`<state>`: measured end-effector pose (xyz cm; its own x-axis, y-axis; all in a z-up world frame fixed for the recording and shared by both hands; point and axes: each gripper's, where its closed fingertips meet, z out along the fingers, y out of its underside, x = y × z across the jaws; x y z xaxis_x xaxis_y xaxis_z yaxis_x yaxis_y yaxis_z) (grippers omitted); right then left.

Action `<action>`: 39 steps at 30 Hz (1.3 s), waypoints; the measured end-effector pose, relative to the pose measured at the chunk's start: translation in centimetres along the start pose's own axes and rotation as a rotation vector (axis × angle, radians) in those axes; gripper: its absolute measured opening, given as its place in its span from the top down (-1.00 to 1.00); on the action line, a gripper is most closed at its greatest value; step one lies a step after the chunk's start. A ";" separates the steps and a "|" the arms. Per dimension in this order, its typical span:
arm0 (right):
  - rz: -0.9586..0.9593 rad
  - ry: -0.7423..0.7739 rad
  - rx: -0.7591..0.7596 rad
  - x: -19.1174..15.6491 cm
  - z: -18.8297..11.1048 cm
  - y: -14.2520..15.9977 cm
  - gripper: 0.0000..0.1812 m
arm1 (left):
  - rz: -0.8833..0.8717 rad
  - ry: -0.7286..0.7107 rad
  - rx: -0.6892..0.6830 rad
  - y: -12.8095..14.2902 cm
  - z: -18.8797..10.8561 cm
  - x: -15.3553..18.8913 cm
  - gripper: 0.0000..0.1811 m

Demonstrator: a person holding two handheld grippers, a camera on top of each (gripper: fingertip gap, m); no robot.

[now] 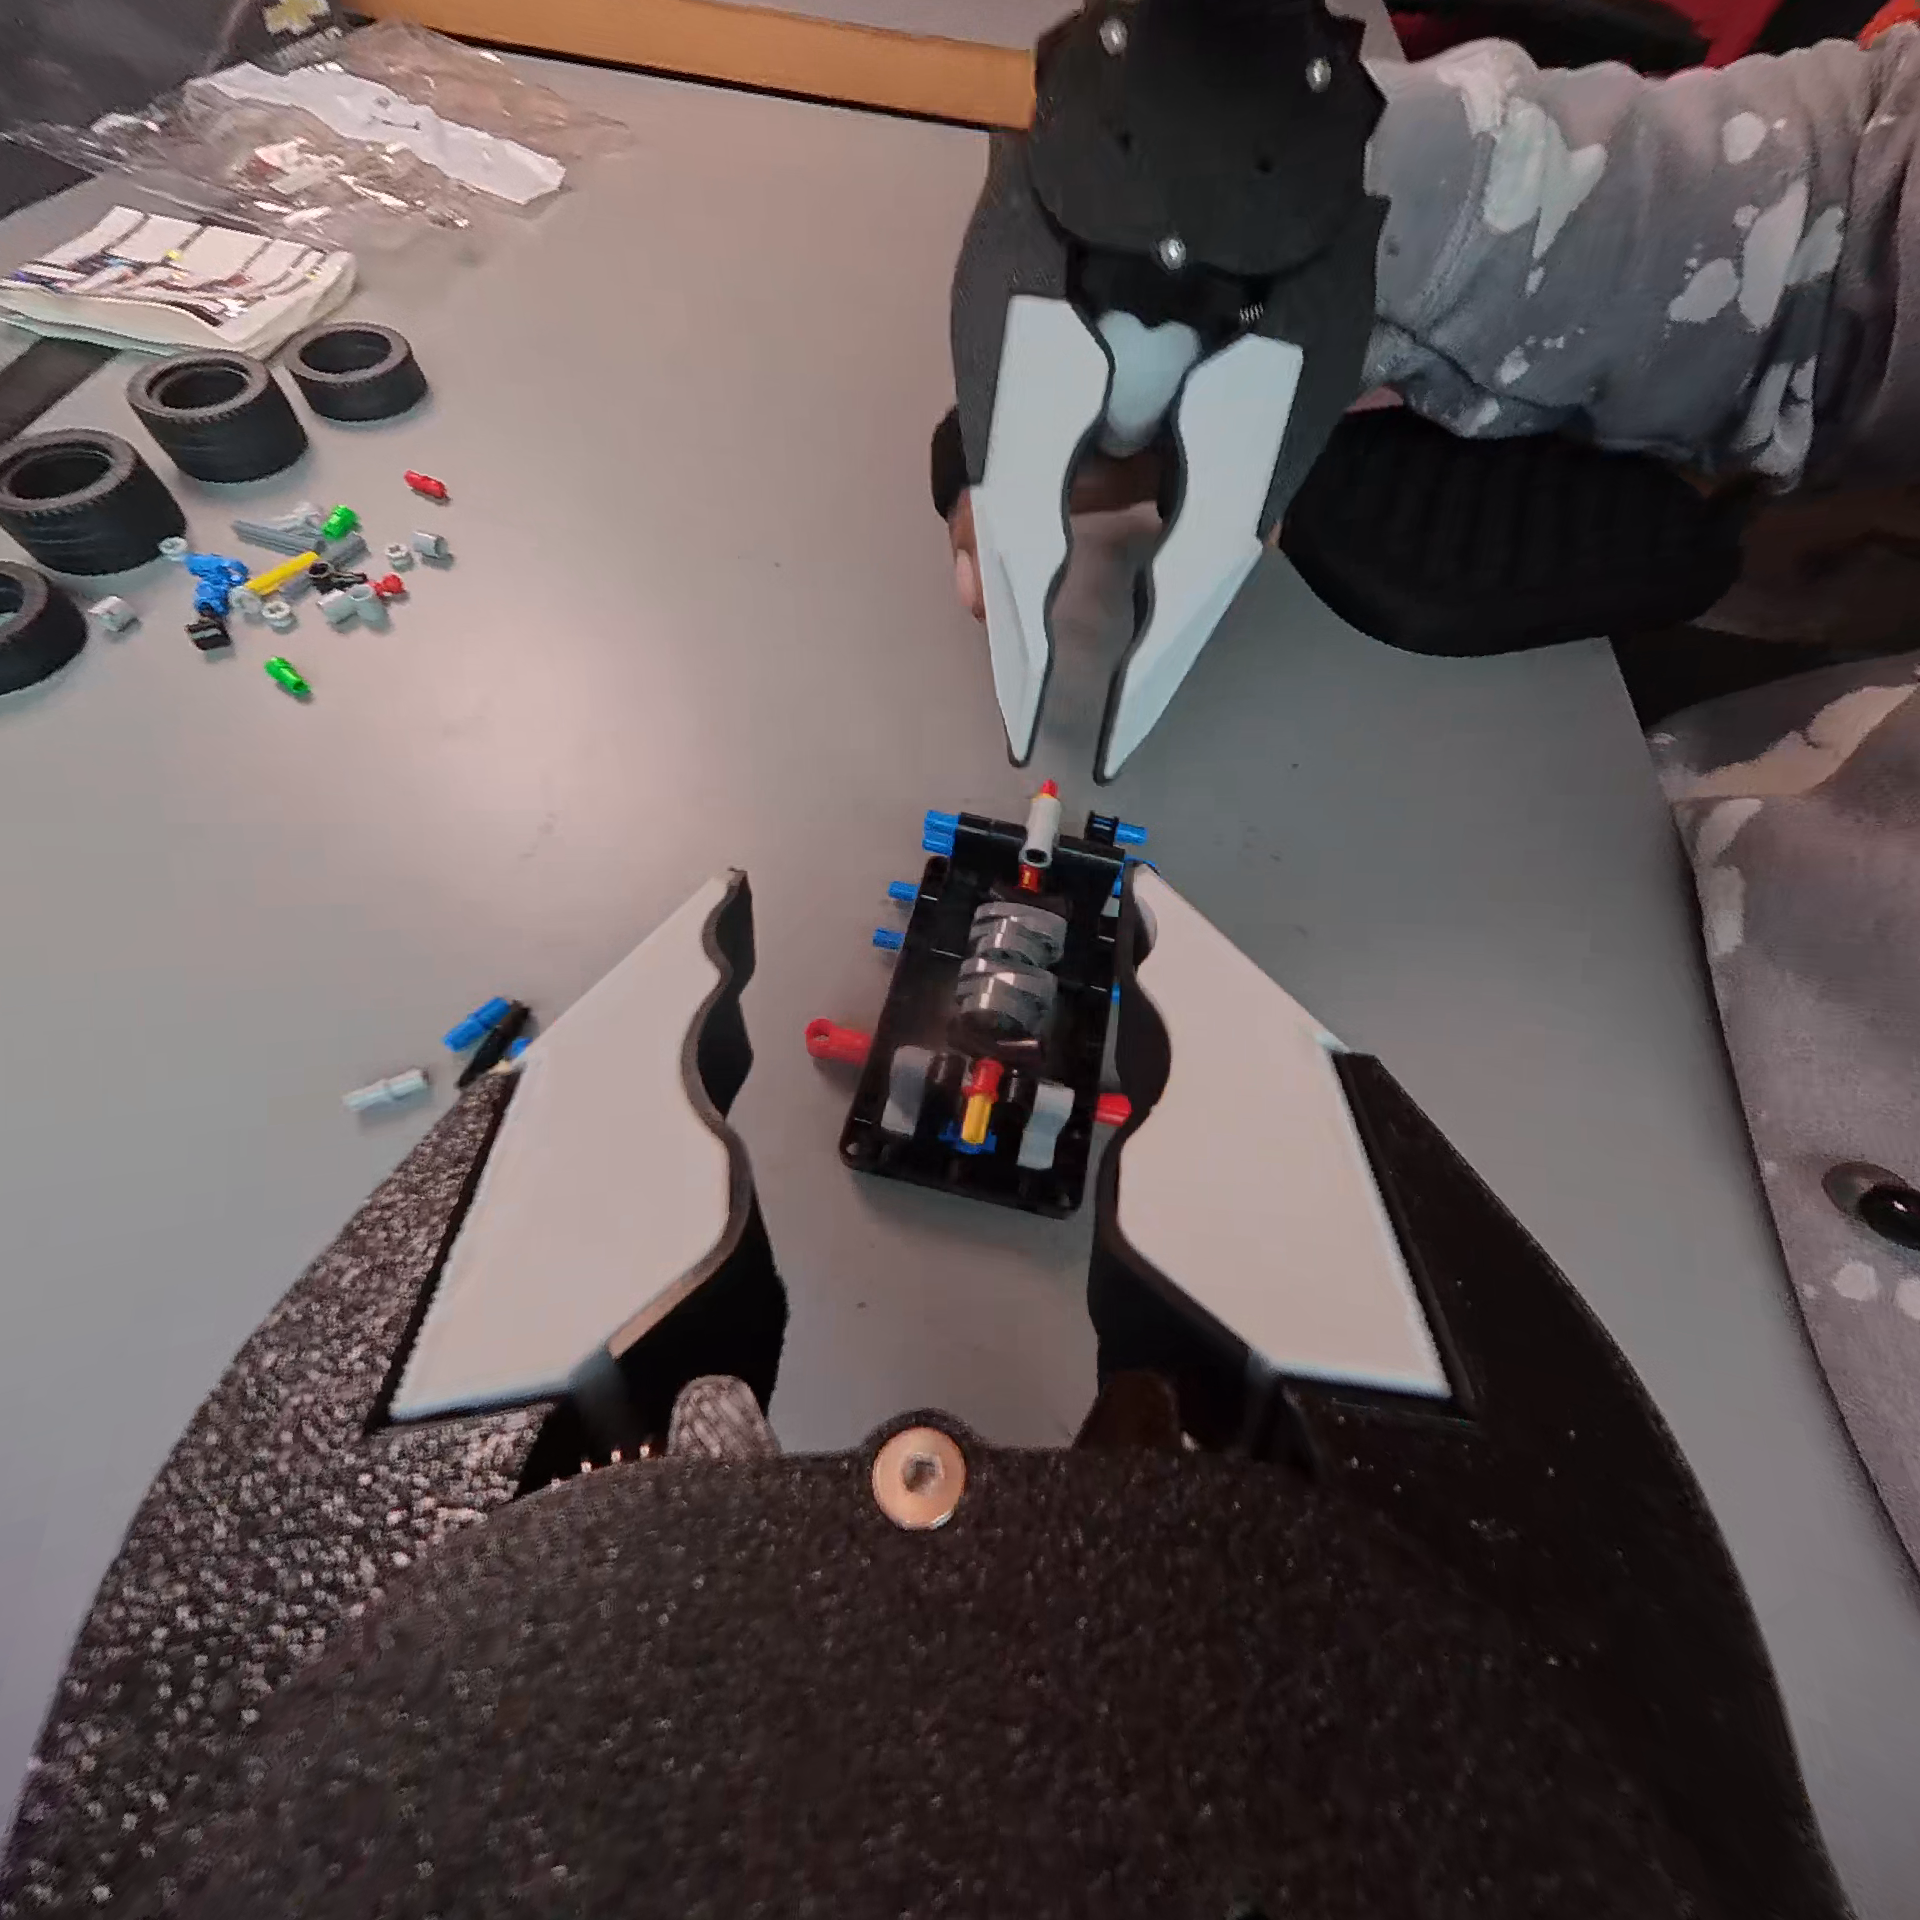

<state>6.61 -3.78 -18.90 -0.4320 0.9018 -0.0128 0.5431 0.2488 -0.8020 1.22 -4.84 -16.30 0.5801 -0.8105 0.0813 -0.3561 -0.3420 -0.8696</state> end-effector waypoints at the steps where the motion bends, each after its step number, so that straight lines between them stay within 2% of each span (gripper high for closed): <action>1: 0.007 -0.006 0.003 -0.1 -0.5 0.2 0.82 | 0.007 0.030 -0.029 0.5 0.4 0.7 0.20; 3: 0.014 0.001 0.004 -0.2 -1.1 0.8 0.82 | 0.041 0.065 -0.090 1.5 1.4 1.7 0.16; 7: 0.009 0.037 0.017 -0.1 -0.4 1.6 0.86 | 0.139 0.038 -0.227 3.6 3.9 1.8 0.18; 9: 0.005 0.051 -0.004 0.2 0.0 1.8 0.88 | 0.167 0.011 -0.280 4.3 4.6 1.3 0.28; 12: -0.036 0.075 -0.007 0.4 0.3 1.6 0.89 | 0.164 0.016 -0.278 4.1 4.8 1.3 0.37; 17: -0.080 0.089 -0.016 0.1 0.7 1.5 0.91 | 0.139 0.033 -0.230 4.2 4.4 1.9 0.37; 32: -0.140 0.041 -0.044 -1.1 1.2 1.4 0.97 | 0.189 0.059 -0.237 4.6 4.2 2.6 0.37; 35: -0.127 0.024 -0.041 -1.2 0.8 1.8 0.98 | 0.189 0.064 -0.238 4.6 4.2 2.7 0.37; 36: -0.125 0.051 -0.098 -0.6 0.3 3.1 0.97 | 0.199 0.046 -0.246 4.8 4.0 2.3 0.34; 39: -0.051 0.085 -0.015 0.3 -2.2 3.3 0.98 | 0.135 0.005 -0.235 5.3 2.4 0.6 0.34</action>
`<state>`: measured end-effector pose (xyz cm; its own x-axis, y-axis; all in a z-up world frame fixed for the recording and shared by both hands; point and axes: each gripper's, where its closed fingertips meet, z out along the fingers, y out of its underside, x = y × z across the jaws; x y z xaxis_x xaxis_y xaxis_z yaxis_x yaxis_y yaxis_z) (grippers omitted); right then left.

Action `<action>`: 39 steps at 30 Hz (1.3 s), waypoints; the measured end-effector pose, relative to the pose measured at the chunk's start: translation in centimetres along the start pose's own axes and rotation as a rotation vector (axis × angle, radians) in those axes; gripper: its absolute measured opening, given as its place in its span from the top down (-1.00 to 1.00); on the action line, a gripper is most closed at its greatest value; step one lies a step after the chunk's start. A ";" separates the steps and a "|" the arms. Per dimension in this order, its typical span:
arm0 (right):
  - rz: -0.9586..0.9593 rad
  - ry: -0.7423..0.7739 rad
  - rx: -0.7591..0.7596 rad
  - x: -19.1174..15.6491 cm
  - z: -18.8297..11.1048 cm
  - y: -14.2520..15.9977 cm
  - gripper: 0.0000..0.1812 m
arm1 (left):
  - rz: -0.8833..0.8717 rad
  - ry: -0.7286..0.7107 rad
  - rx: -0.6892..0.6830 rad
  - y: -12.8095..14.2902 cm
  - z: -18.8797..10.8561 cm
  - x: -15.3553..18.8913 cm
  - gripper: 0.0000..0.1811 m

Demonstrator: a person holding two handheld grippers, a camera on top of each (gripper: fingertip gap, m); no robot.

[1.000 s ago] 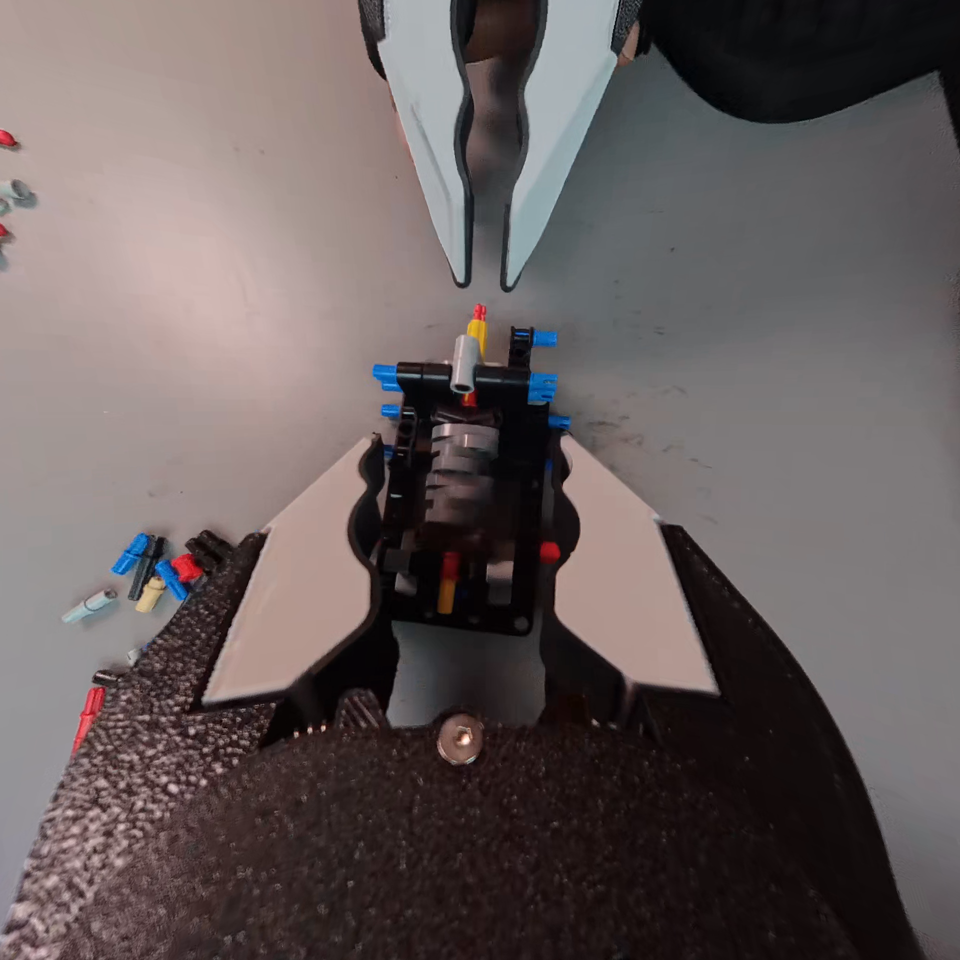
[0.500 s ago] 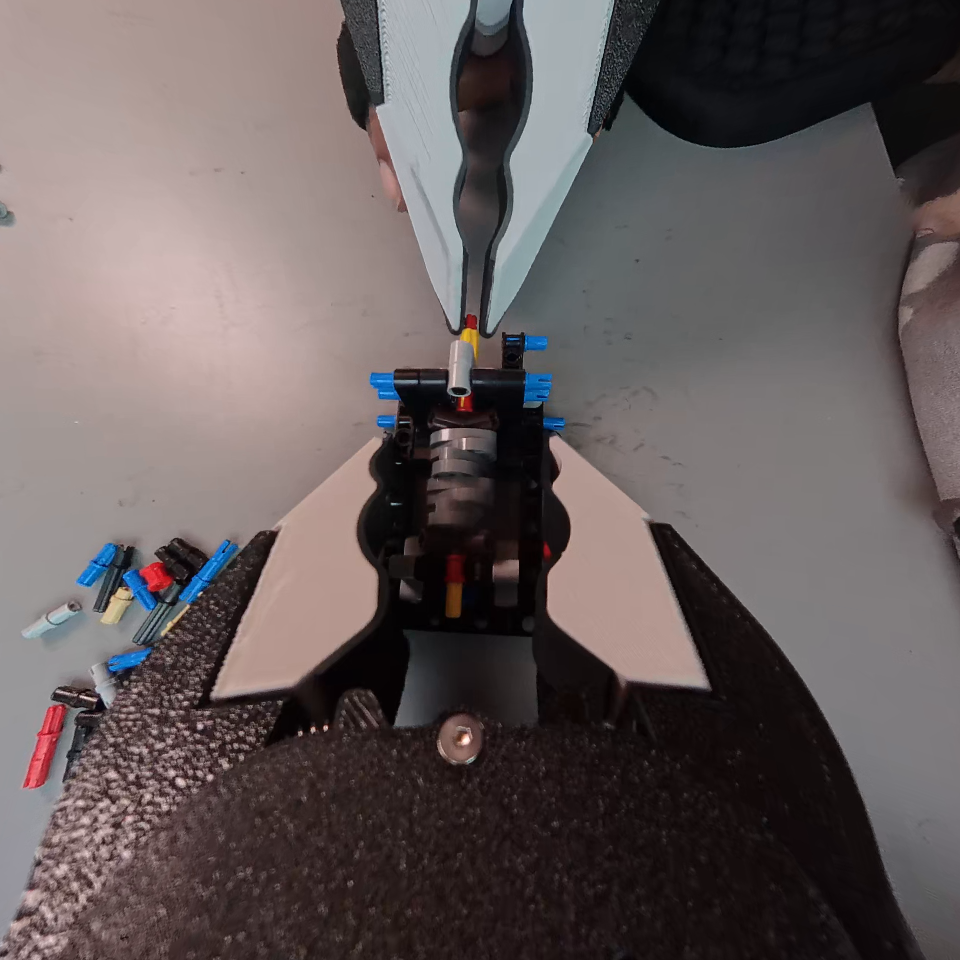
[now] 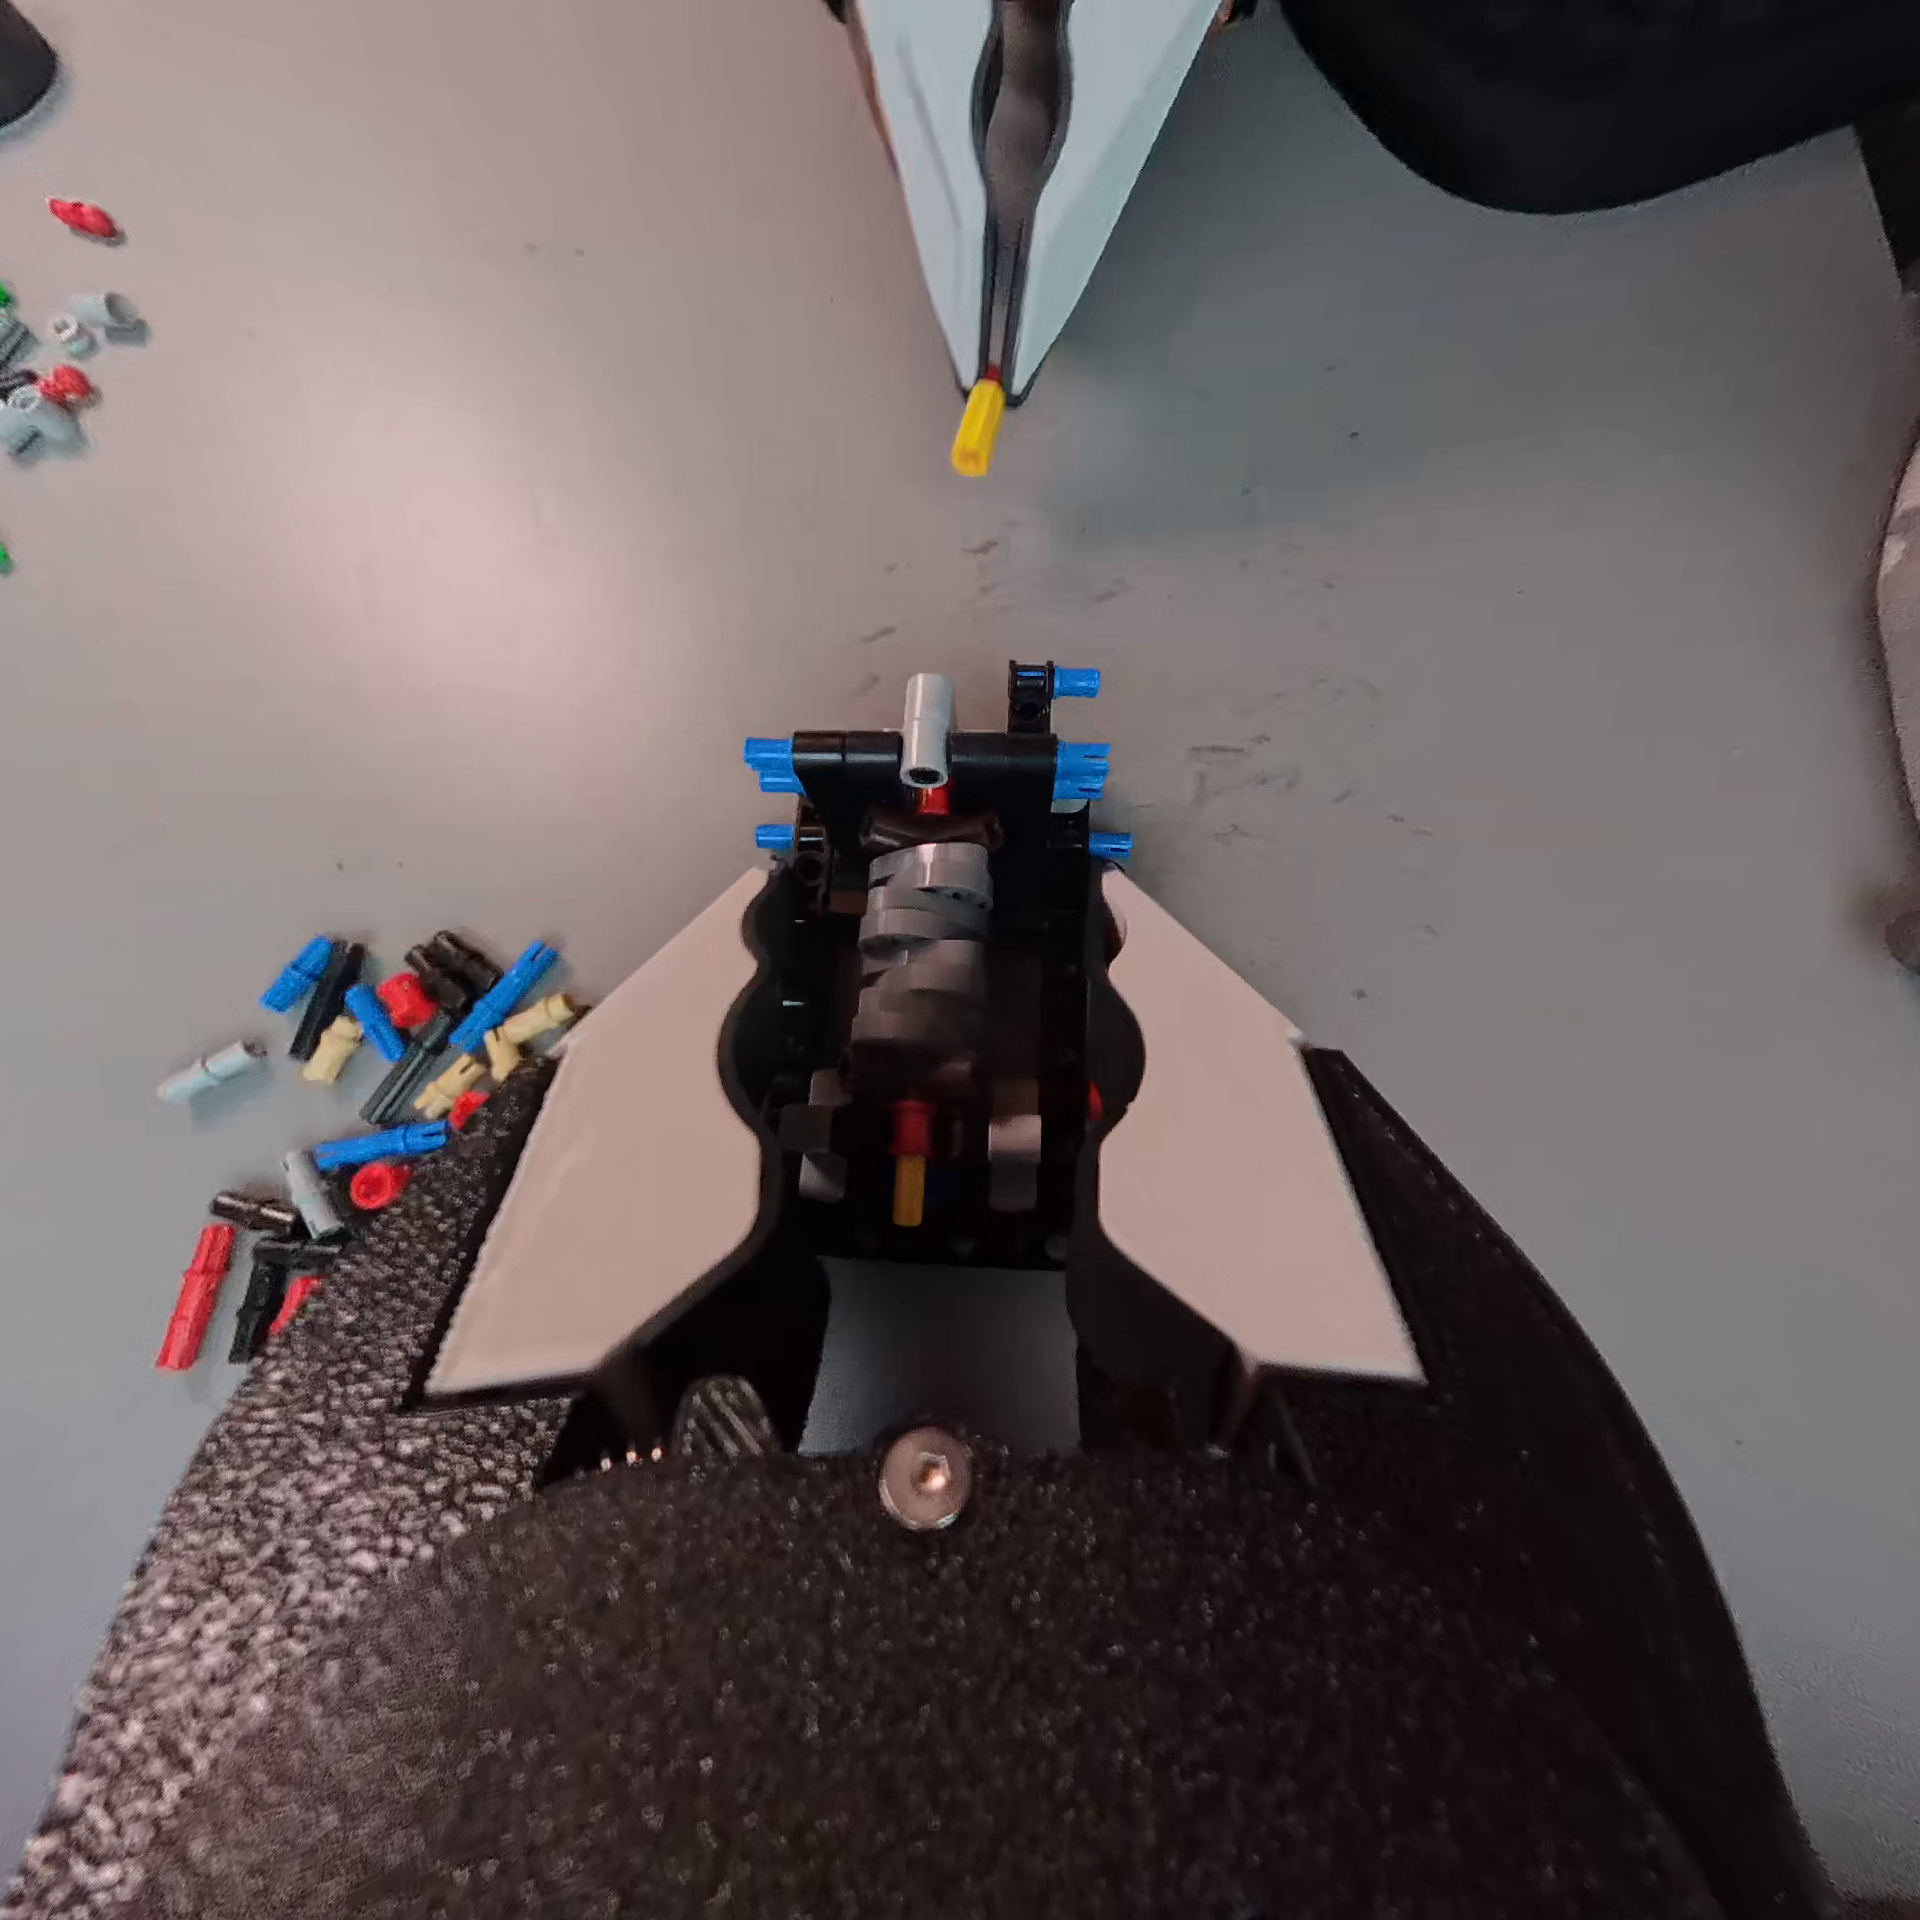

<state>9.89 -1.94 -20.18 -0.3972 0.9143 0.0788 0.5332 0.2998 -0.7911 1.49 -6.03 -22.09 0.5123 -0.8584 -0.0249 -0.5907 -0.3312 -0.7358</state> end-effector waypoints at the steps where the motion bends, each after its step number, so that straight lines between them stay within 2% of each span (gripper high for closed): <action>1: -0.013 0.014 0.004 0.0 -0.3 -0.3 0.97 | -0.009 -0.002 0.001 0.0 0.0 -0.1 0.34; 7: -0.024 0.044 0.054 0.7 -0.1 -1.6 0.97 | -0.061 0.024 0.020 -0.7 0.1 0.4 0.34; 9: -0.041 0.068 0.112 0.8 -0.4 -3.0 0.97 | -0.109 0.061 0.107 -2.1 -1.1 0.7 0.19; 10: -0.063 0.089 0.134 0.8 -0.5 -3.8 0.97 | -0.138 0.085 0.182 -3.4 -2.0 0.7 0.19; 14: -0.233 0.217 0.192 0.9 -0.7 -7.7 0.97 | -0.309 0.186 0.441 -8.0 -4.9 0.5 0.45; 17: -0.398 0.313 0.182 0.7 -0.7 -10.3 0.96 | -0.386 0.225 0.514 -9.5 -5.6 0.4 0.61; 19: -0.477 0.342 0.170 0.4 -0.7 -11.6 0.97 | -0.365 0.226 0.559 -10.3 -6.6 0.5 0.71; 24: -0.597 0.388 0.158 -0.5 -0.9 -13.9 0.97 | -0.268 0.160 0.570 -11.3 -8.2 1.0 0.89; 30: -0.665 0.412 0.157 -1.5 -1.5 -15.6 0.97 | -0.196 0.144 0.568 -12.0 -9.4 2.1 0.93; 36: -0.560 0.330 0.178 -2.1 -2.7 -15.8 0.98 | -0.105 0.118 0.522 -12.0 -10.5 2.8 0.92; 39: -0.446 0.342 0.189 -0.5 -5.6 -14.1 0.97 | -0.142 0.039 0.544 -9.9 -13.8 1.0 0.93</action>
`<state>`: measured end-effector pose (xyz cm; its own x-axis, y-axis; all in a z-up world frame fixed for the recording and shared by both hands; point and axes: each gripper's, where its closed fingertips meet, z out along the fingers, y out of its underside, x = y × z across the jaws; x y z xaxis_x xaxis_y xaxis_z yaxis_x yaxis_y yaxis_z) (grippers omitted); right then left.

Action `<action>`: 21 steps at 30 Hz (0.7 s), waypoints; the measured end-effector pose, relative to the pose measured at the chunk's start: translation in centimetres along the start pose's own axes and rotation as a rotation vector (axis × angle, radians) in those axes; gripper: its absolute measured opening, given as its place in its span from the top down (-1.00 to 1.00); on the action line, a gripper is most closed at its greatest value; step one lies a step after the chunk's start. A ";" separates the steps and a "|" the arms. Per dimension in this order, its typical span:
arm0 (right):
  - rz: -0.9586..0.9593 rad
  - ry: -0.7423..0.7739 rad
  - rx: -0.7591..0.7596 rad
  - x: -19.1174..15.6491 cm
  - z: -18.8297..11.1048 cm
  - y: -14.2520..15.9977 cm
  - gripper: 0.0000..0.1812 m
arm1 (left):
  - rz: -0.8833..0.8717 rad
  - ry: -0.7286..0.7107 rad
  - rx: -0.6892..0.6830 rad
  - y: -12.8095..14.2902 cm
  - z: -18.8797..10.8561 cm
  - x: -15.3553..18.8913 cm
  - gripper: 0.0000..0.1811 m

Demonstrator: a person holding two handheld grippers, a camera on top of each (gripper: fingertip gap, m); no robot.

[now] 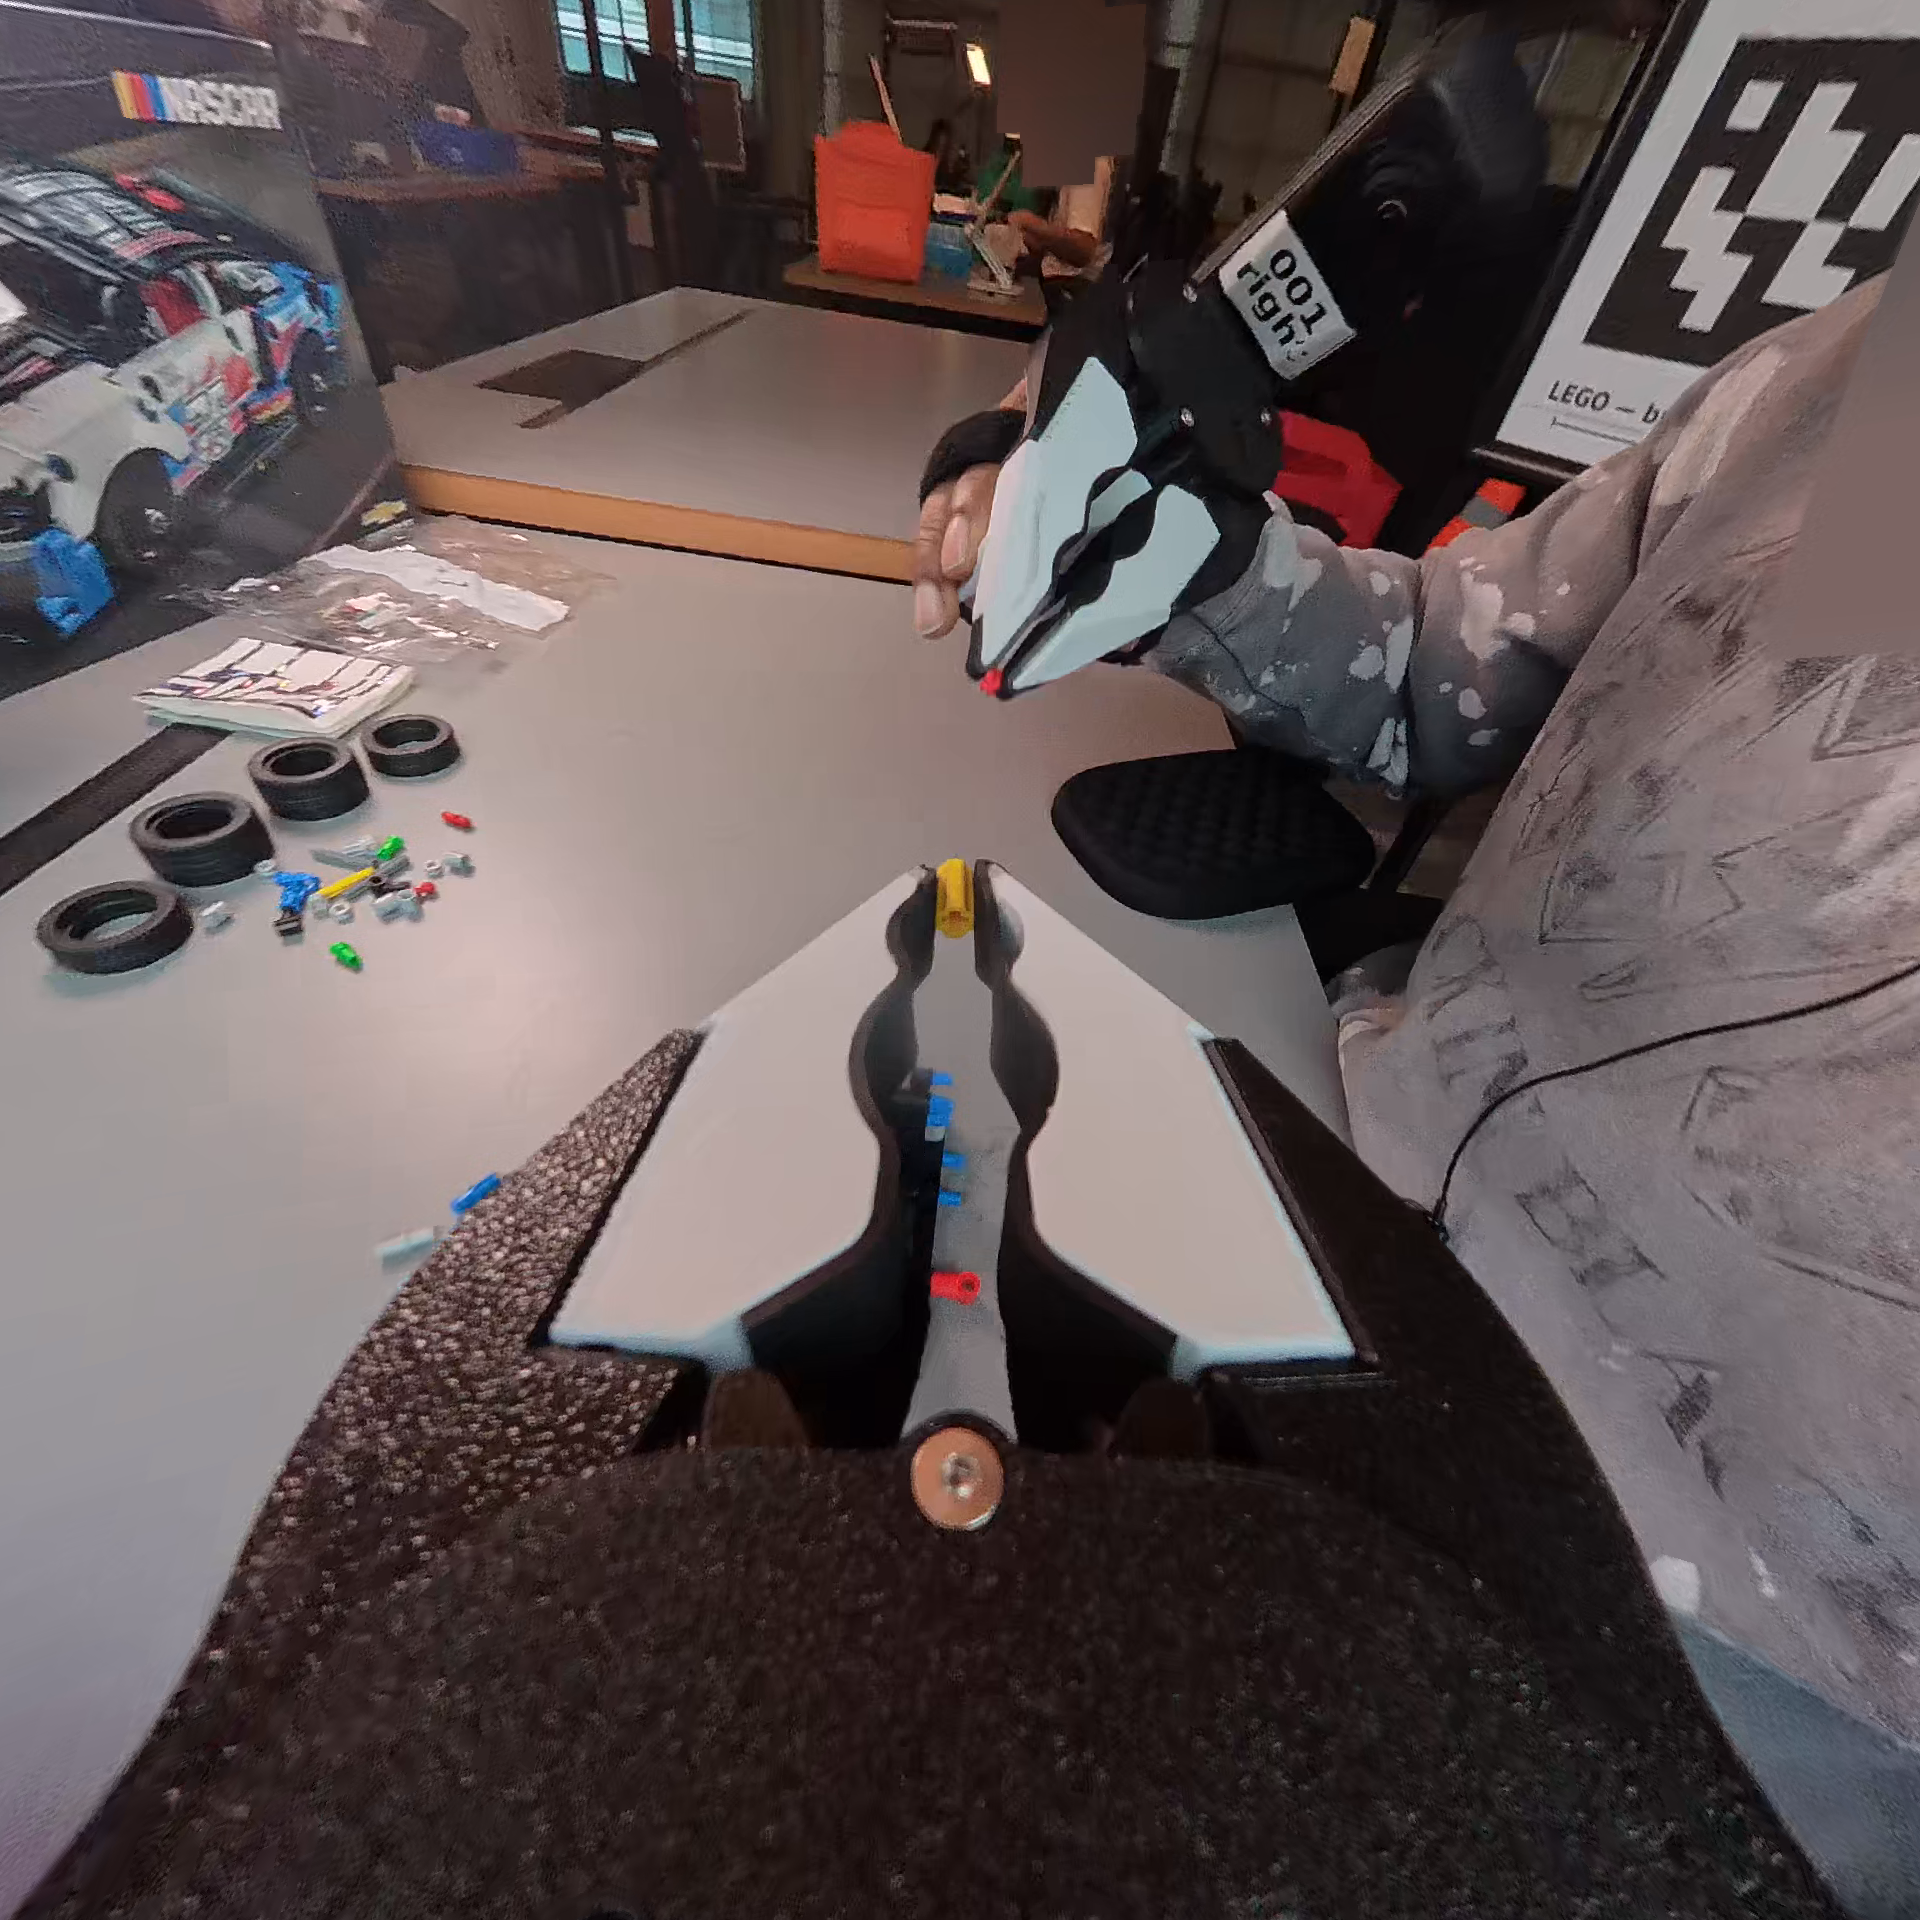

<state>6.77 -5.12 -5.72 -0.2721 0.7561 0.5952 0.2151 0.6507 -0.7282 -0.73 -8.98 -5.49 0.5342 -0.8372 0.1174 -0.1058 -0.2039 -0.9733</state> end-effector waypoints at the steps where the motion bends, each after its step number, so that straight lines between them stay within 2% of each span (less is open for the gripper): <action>1: -0.006 0.002 -0.041 -0.2 0.2 1.0 0.97 | 0.011 -0.041 -0.009 0.2 -1.0 -0.6 0.93; 5: 0.082 -0.008 -0.083 -0.4 3.6 3.6 0.97 | 0.022 -0.275 0.101 -1.6 -4.0 -4.4 0.93; 10: 0.260 -0.071 -0.250 -0.3 11.2 9.5 0.96 | 0.002 -0.576 0.146 -0.5 -8.3 -9.0 0.93; 14: 0.266 -0.115 -0.362 -0.8 16.0 12.6 0.95 | 0.010 -0.734 0.115 -0.1 -11.4 -11.2 0.93; 17: 0.289 -0.143 -0.349 -1.1 17.1 12.7 0.83 | -0.001 -0.836 0.080 0.1 -14.3 -12.3 0.93; 18: 0.308 -0.142 -0.335 -0.9 17.0 12.6 0.75 | -0.013 -0.860 0.057 0.4 -15.2 -12.6 0.92; 21: 0.370 -0.111 -0.254 0.3 15.5 11.3 0.69 | -0.051 -0.929 -0.021 1.9 -17.9 -13.9 0.93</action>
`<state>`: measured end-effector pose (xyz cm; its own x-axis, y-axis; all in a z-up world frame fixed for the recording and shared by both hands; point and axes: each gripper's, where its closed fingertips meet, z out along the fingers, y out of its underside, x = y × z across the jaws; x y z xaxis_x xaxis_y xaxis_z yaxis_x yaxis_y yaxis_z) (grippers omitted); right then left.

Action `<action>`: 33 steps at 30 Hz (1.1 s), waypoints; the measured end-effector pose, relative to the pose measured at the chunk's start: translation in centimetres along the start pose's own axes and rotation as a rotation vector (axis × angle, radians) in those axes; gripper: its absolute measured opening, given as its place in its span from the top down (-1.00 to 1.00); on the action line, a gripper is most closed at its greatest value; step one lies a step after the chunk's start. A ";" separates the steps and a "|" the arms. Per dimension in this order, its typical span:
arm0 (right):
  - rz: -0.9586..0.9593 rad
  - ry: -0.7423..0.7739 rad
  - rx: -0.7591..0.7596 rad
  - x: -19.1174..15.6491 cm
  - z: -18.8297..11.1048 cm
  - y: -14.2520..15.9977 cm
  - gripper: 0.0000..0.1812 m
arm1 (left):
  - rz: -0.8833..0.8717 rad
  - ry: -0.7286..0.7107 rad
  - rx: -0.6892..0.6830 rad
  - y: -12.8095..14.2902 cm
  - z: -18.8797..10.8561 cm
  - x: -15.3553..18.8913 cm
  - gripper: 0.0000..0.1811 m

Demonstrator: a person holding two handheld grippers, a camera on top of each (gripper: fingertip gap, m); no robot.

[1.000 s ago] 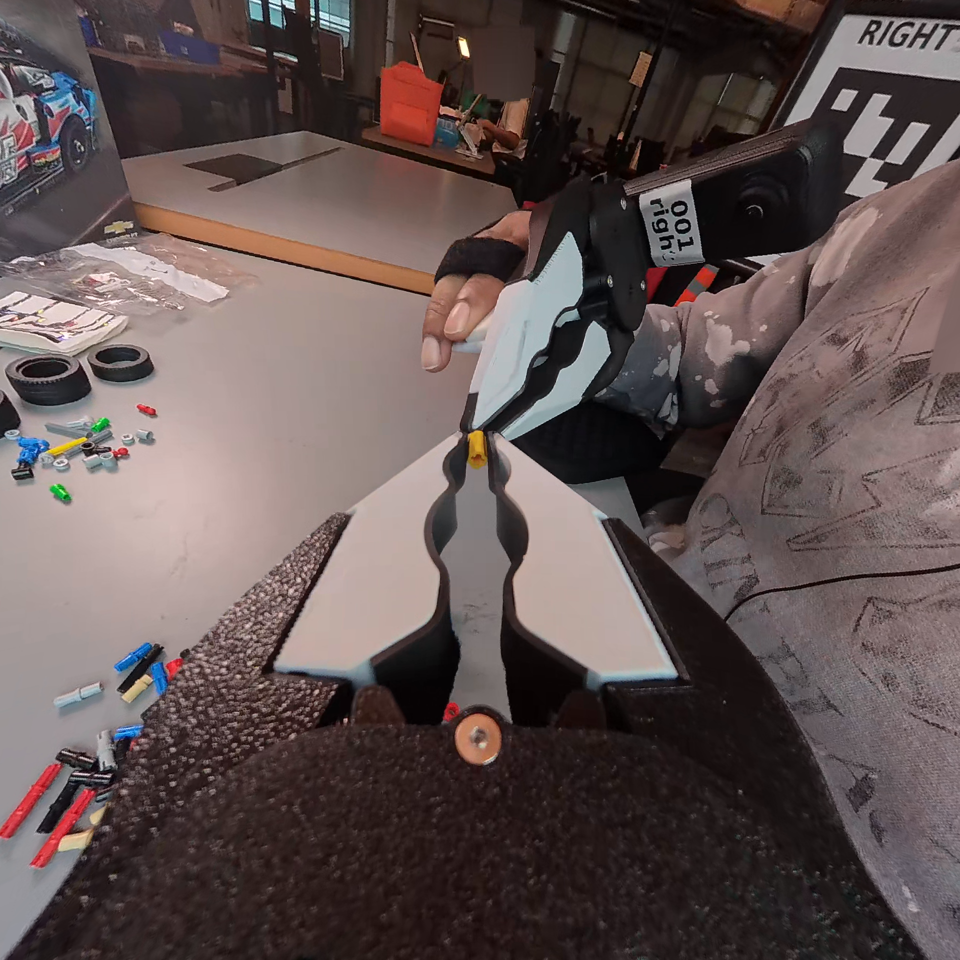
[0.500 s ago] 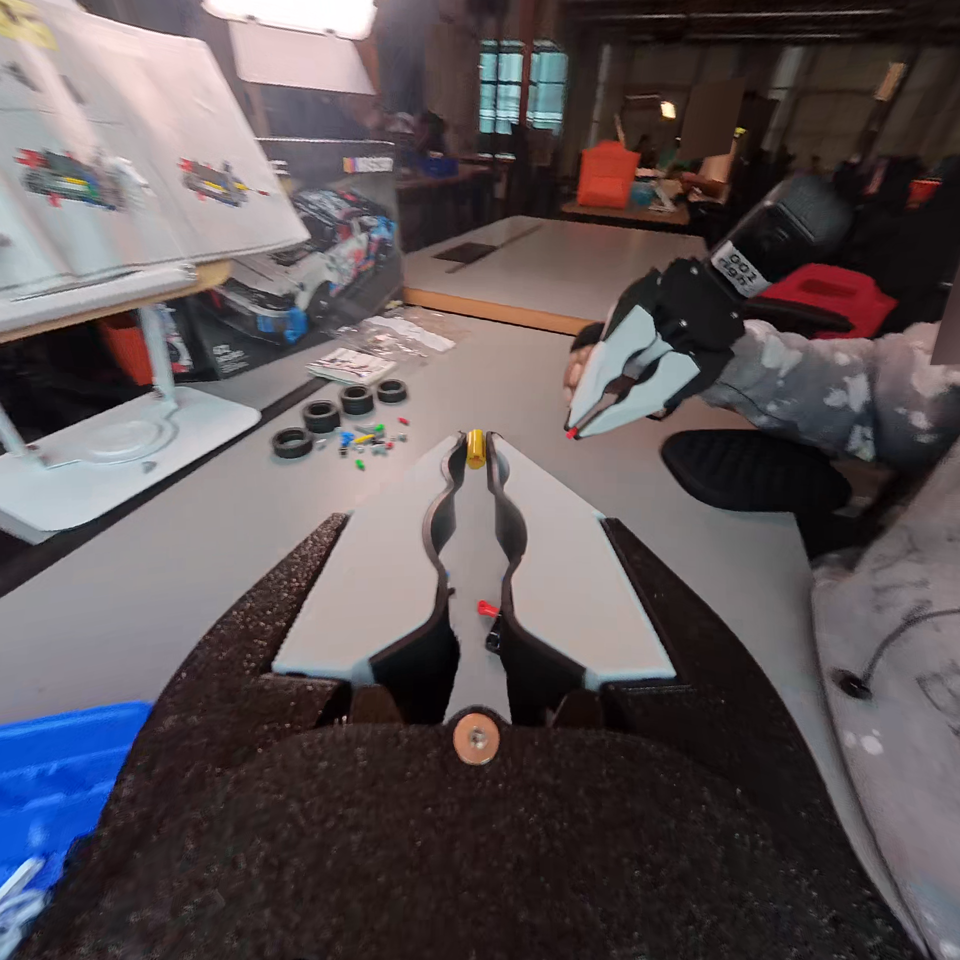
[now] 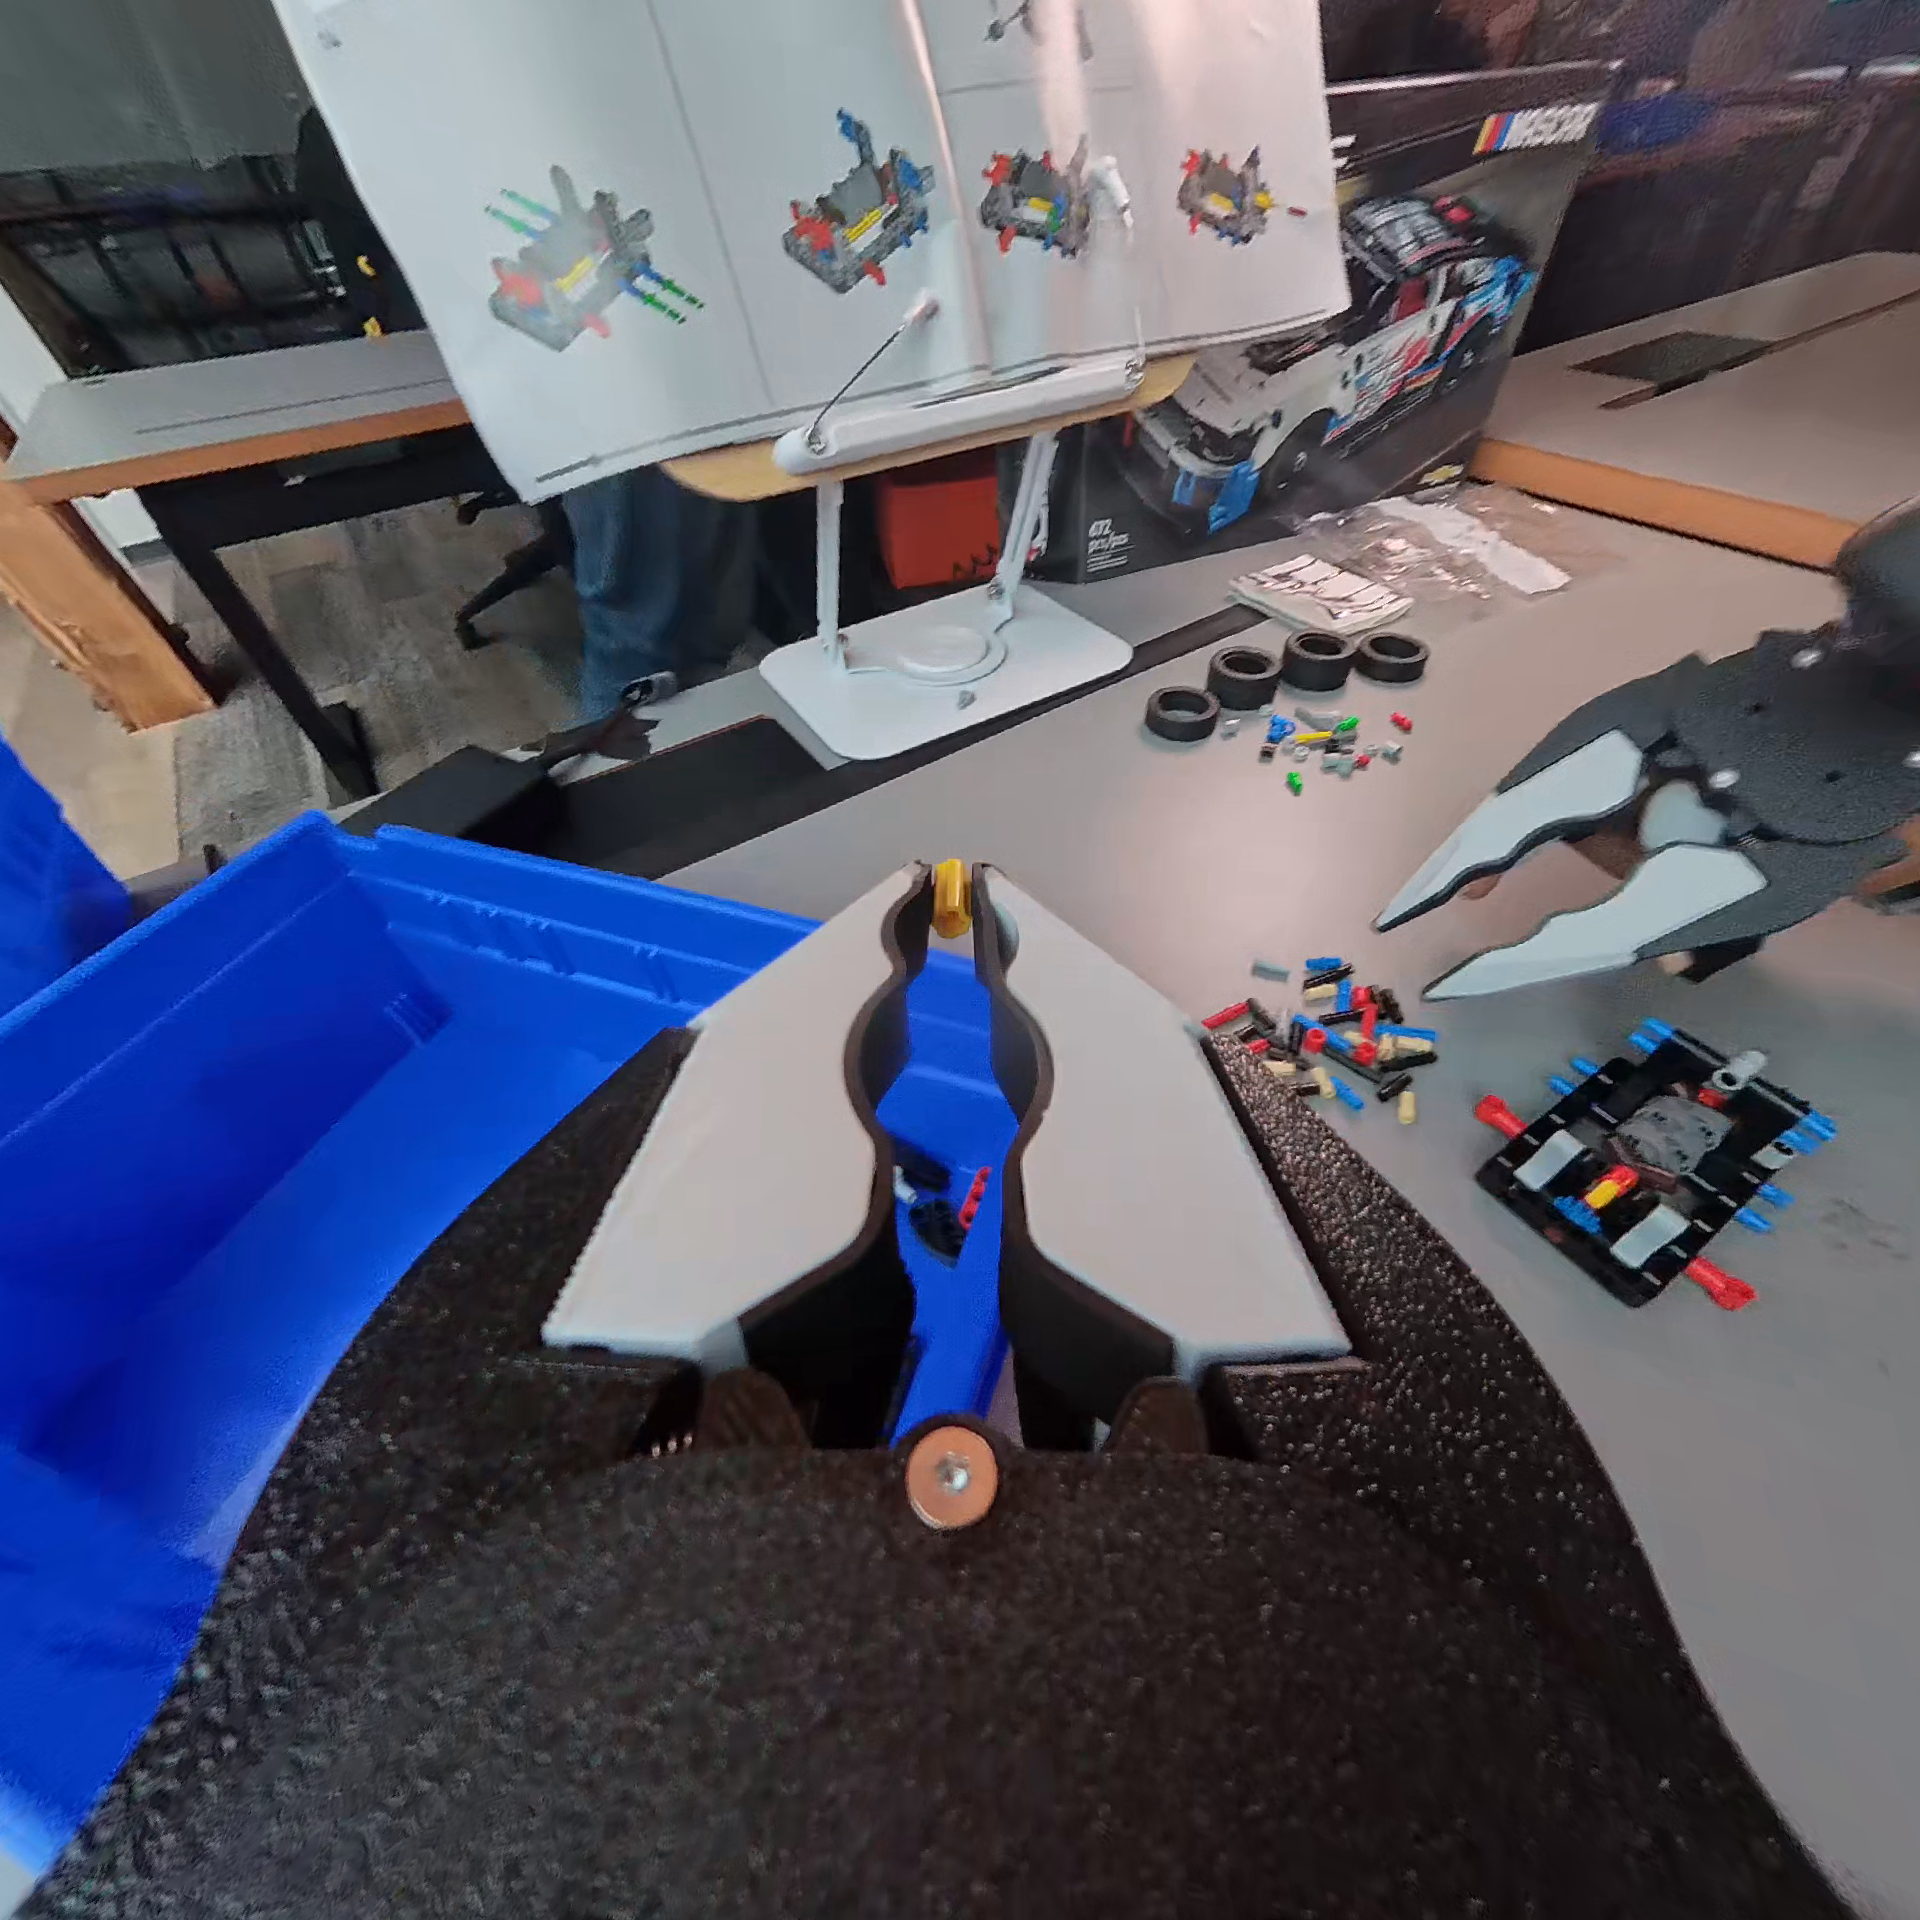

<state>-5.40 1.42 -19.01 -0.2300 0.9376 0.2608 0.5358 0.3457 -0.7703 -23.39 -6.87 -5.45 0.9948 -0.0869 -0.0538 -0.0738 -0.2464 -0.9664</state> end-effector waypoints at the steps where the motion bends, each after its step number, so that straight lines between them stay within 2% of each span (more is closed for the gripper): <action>1: 0.025 0.001 0.032 0.1 -1.0 -0.4 0.68 | 0.008 -0.017 -0.040 0.7 0.0 -0.9 0.93; 4: 0.086 0.008 0.103 0.2 -4.2 -0.8 0.68 | 0.006 -0.016 -0.176 2.9 0.4 -2.3 0.92; 7: 0.116 0.031 0.135 -0.3 -7.0 0.0 0.68 | 0.062 -0.093 -0.315 4.8 1.0 -3.8 0.92; 15: 0.206 0.136 0.177 -0.8 -12.1 3.0 0.69 | 0.114 -0.180 -0.456 6.5 2.4 -4.8 0.92; 17: 0.221 0.150 0.186 -0.6 -12.7 3.5 0.69 | 0.116 -0.228 -0.507 7.4 2.4 -5.6 0.80; 19: 0.234 0.145 0.196 -0.6 -12.9 3.6 0.69 | 0.119 -0.245 -0.529 7.9 2.3 -5.8 0.46; 23: 0.221 0.053 0.206 -2.2 -12.6 3.1 0.70 | 0.098 -0.007 -0.497 7.9 2.3 -1.0 0.35; 26: 0.190 -0.067 0.183 -4.7 -11.8 2.9 0.69 | 0.046 0.216 -0.565 9.8 1.4 3.1 0.27; 29: 0.144 -0.092 0.146 -5.7 -10.8 3.3 0.69 | 0.164 0.196 -0.694 13.3 1.2 3.0 0.35; 32: 0.149 -0.099 0.134 -5.8 -10.4 3.5 0.70 | 0.260 0.178 -0.723 14.8 2.3 2.8 0.72; 33: 0.153 -0.095 0.134 -5.7 -10.3 3.6 0.71 | 0.273 0.182 -0.712 14.7 2.8 2.9 0.74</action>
<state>6.19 -2.28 -17.25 -0.2332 0.9688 0.0836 0.4589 0.1854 -0.8689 -21.42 -8.07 -20.55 0.9120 -0.3756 -0.1648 -0.4033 -0.7477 -0.5276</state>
